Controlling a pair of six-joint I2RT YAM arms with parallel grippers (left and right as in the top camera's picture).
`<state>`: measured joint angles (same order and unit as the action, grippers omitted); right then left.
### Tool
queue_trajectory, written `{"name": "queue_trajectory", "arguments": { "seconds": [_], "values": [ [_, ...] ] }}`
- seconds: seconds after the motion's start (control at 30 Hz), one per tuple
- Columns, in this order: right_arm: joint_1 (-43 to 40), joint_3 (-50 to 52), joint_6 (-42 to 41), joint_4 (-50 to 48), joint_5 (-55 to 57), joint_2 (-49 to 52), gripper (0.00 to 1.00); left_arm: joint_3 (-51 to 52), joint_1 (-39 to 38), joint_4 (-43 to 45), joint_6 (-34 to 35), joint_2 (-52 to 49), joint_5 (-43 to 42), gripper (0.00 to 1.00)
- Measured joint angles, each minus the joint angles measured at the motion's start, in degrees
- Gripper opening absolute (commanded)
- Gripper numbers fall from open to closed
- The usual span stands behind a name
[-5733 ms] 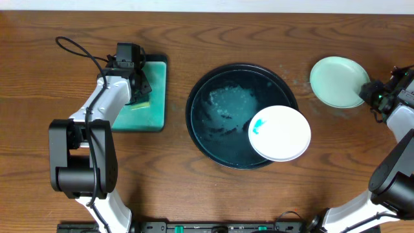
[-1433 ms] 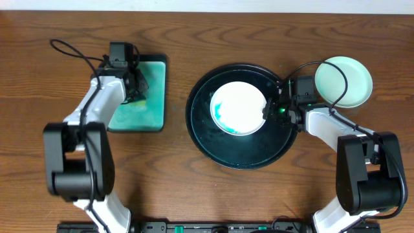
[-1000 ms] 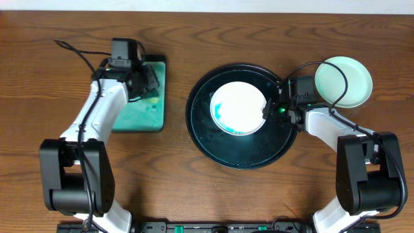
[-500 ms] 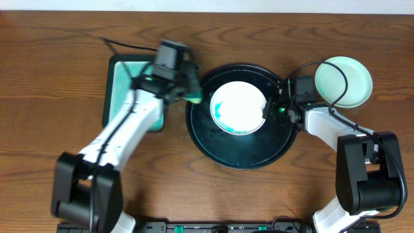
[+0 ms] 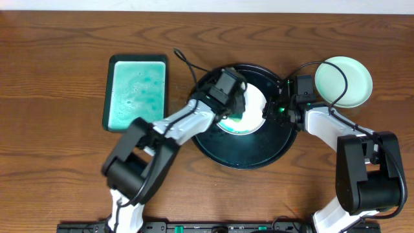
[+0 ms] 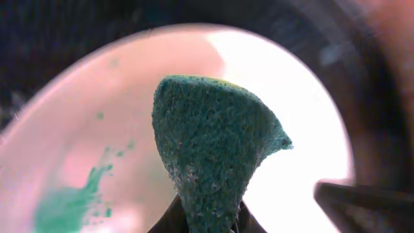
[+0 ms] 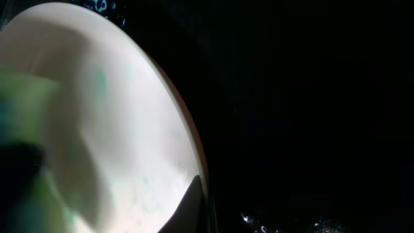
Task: Clean dirty plates on tray and stack at the side
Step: 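Scrub the white plate with the sponge in the left gripper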
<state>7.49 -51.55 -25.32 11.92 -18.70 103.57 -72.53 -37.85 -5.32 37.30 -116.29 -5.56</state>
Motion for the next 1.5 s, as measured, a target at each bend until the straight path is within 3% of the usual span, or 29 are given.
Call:
{"name": "queue_trajectory", "arguments": {
  "seconds": [0.2,0.33,0.5,0.63,0.77,0.97,1.0,1.17,1.5],
  "values": [
    [0.00,-0.02,-0.04,0.00,0.02,0.00,0.01,-0.24,-1.14,-1.01,-2.23,-1.90,10.62,0.07],
    [0.00,-0.02,-0.11,0.04,0.04,0.00,0.01,-0.24,-1.03,-2.75,-6.64,-2.12,22.56,0.07],
    [0.07,-0.04,-0.15,0.07,-0.44,0.09,0.02,-0.24,-2.25,-2.10,-11.91,-2.03,29.49,0.07],
    [0.07,-0.04,-0.17,0.15,-0.46,0.09,0.02,-0.24,-1.66,-2.62,-13.57,-0.55,26.58,0.07],
    [0.07,-0.07,-0.17,0.22,-0.44,0.09,0.02,-0.24,0.48,-0.48,-12.39,2.45,12.85,0.07],
    [0.07,-0.09,-0.33,0.22,-0.46,0.11,0.02,-0.24,-0.35,-0.20,-3.91,3.10,-0.42,0.09],
    [0.07,-0.09,-0.37,0.24,-0.46,0.11,0.02,-0.24,-0.66,-0.17,-3.10,2.80,-1.14,0.13],
    [0.07,-0.11,-0.37,0.22,-0.46,0.11,0.02,-0.24,-0.96,-0.31,-0.92,0.81,-2.86,0.63],
    [0.07,-0.11,-0.37,0.24,-0.48,0.11,0.01,-0.24,-0.90,-1.77,-6.82,0.50,1.44,0.63]
  ]
}}
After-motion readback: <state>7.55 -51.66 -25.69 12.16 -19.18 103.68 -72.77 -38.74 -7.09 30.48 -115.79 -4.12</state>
